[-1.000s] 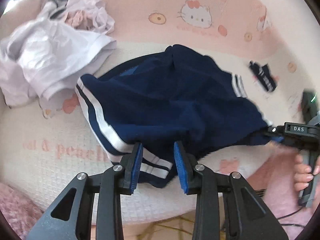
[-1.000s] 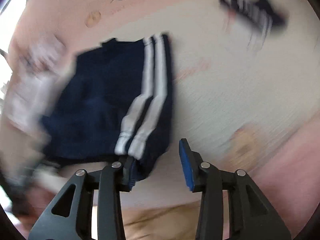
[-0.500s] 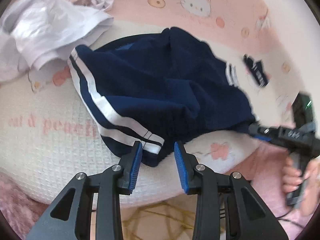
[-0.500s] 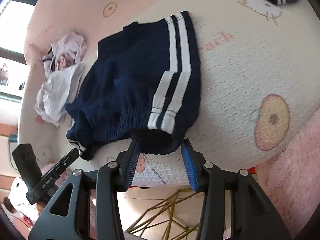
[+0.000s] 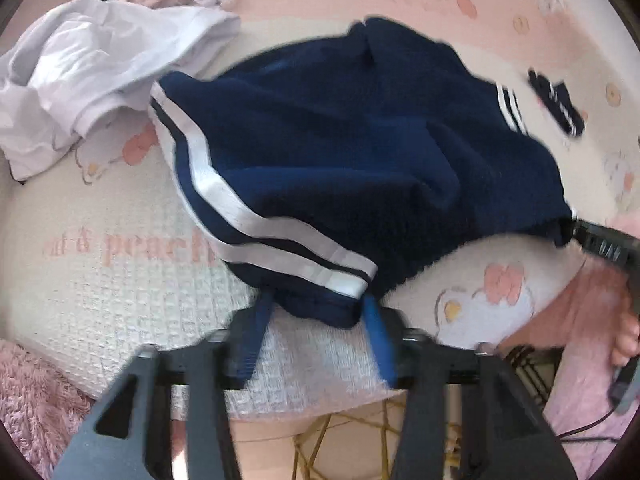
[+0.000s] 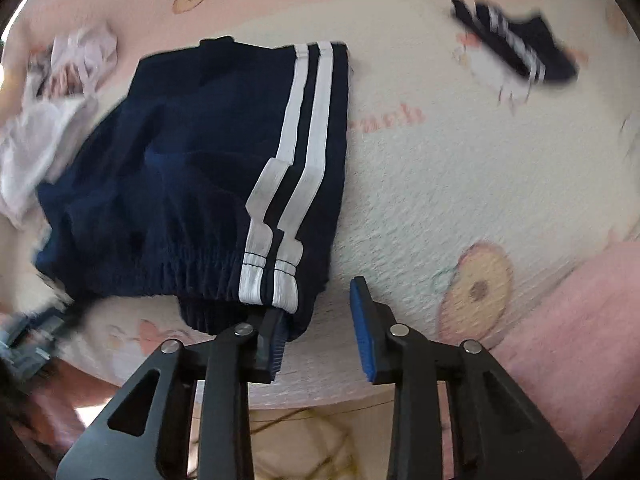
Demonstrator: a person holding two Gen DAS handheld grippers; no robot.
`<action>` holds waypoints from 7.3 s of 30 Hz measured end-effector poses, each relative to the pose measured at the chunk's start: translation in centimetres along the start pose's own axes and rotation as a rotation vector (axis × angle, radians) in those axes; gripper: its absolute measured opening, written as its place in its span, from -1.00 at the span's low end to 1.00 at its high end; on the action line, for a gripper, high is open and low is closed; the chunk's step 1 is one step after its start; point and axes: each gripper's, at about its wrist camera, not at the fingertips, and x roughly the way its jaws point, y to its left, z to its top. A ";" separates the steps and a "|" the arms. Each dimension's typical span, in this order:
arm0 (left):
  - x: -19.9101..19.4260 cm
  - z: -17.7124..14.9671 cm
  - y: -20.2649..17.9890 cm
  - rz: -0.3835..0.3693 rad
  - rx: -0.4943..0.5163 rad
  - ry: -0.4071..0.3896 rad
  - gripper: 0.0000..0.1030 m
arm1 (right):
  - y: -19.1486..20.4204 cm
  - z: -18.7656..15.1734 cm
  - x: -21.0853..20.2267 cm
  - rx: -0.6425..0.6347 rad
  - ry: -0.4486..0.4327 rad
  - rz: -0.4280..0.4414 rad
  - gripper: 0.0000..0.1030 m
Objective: Fold clothes
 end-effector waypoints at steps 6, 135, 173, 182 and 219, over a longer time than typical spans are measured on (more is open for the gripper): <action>-1.9 0.6 1.3 0.006 -0.069 -0.096 -0.69 | 0.9 -0.1 -0.9 -0.073 -0.034 -0.010 -0.43; -0.1 3.8 2.5 -0.304 -0.159 0.003 -0.14 | 0.0 2.6 -1.1 0.134 0.028 0.226 -0.22; -5.5 4.8 7.2 -0.286 -0.065 0.047 -0.05 | 0.0 5.3 -5.7 0.078 -0.082 0.240 -0.23; -0.4 4.0 4.5 -0.109 0.156 0.170 -0.04 | 3.2 3.9 -0.2 -0.057 0.071 0.037 -0.25; 0.9 11.4 13.6 -0.067 -0.119 0.027 -0.08 | 9.3 18.2 5.1 -0.278 -0.006 0.216 -0.28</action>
